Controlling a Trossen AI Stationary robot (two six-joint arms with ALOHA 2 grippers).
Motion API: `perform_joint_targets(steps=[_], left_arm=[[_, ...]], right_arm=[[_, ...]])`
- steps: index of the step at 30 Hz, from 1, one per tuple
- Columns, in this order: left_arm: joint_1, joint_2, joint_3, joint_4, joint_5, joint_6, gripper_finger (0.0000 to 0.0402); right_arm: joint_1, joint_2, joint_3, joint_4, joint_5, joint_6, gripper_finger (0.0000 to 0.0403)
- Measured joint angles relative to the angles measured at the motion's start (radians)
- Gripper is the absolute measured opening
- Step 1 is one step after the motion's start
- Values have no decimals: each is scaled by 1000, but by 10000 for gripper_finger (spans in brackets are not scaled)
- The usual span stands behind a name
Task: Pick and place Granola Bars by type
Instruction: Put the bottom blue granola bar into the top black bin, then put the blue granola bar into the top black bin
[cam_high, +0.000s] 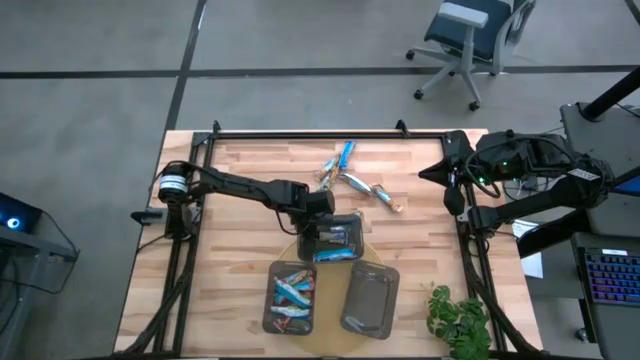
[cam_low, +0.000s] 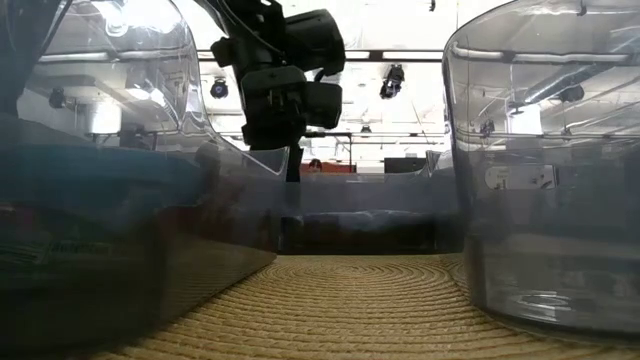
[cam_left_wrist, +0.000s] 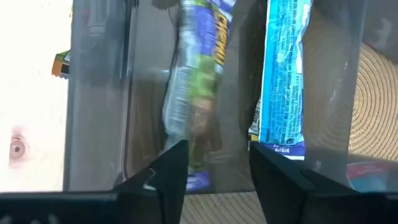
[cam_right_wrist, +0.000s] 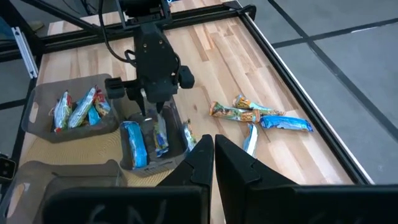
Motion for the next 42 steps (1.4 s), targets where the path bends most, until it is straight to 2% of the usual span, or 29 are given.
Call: perform_joint_targets(steps=[4, 9, 20, 24, 27, 30, 35, 42], left_arm=[[0, 0, 0, 1, -1, 1, 172], [0, 0, 21, 0, -1, -1, 174], [1, 0, 143, 1, -4, -97, 174], [1, 0, 197, -2, -4, -102, 174], [1, 0, 243, -10, -4, -101, 174], [1, 0, 296, -30, -4, -97, 174], [0, 0, 417, -134, -28, -68, 174], [-4, -41, 554, -353, -237, -28, 174]], right_arm=[[0, 4, 0, 0, 1, -3, 9], [0, 15, 0, 0, 2, 4, 9], [-4, 34, 0, 1, 129, 218, 9], [-39, 38, 0, 10, 171, 367, 9], [-80, 44, 3, 29, 176, 393, 9], [-125, 55, 4, 129, 148, 389, 9], [-235, 115, 6, 350, -15, 384, 9], [-358, 240, 6, 308, -15, 639, 9]])
